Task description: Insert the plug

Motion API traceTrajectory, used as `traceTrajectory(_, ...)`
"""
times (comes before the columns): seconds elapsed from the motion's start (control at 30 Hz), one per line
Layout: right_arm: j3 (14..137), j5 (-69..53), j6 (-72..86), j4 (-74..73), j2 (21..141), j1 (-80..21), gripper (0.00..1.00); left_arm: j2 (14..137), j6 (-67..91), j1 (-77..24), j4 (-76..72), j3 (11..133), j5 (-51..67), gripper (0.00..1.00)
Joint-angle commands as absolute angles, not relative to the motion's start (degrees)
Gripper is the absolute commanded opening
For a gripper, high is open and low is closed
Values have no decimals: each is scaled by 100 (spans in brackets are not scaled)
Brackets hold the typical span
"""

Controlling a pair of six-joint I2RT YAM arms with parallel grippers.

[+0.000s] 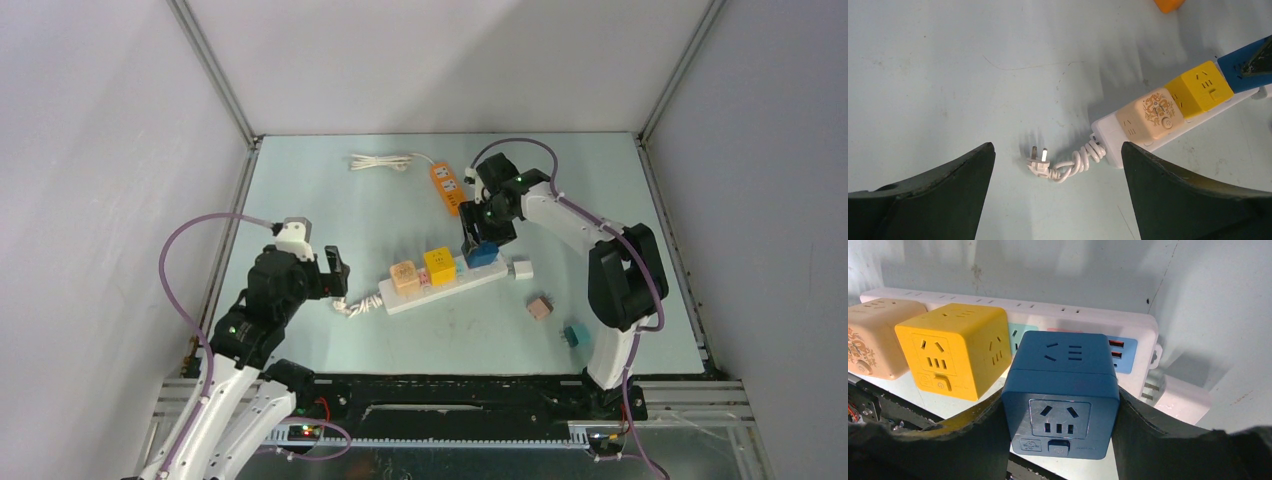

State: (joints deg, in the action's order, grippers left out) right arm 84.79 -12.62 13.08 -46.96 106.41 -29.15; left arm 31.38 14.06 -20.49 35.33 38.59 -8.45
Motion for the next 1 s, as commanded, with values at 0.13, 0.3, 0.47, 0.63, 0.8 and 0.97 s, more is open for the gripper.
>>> traceTrajectory(0.13,8547,-1238,1350,-4479,10911,-2945,0,3172,1459,-2013,3469,3773,-844,100)
traceTrajectory(0.3,8517,-1262,1360,-4443,10966,-2940,0,3173,1452,-2013,3465,3772,-843,100)
traceTrajectory(0.47,8517,-1358,1373,-4497,10904,-2983,0,3177,1459,-2013,3466,3779,-852,100)
traceTrajectory(0.63,8479,-1239,1367,-4591,10774,-3063,0,3173,1453,-2013,3470,3779,-844,100)
traceTrajectory(0.8,8417,-1083,1346,-4626,10828,-3122,0,3173,1458,-2013,3466,3779,-841,100)
traceTrajectory(0.97,8376,-888,1334,-4711,10790,-3180,0,3203,1451,-2013,3464,3779,-844,100)
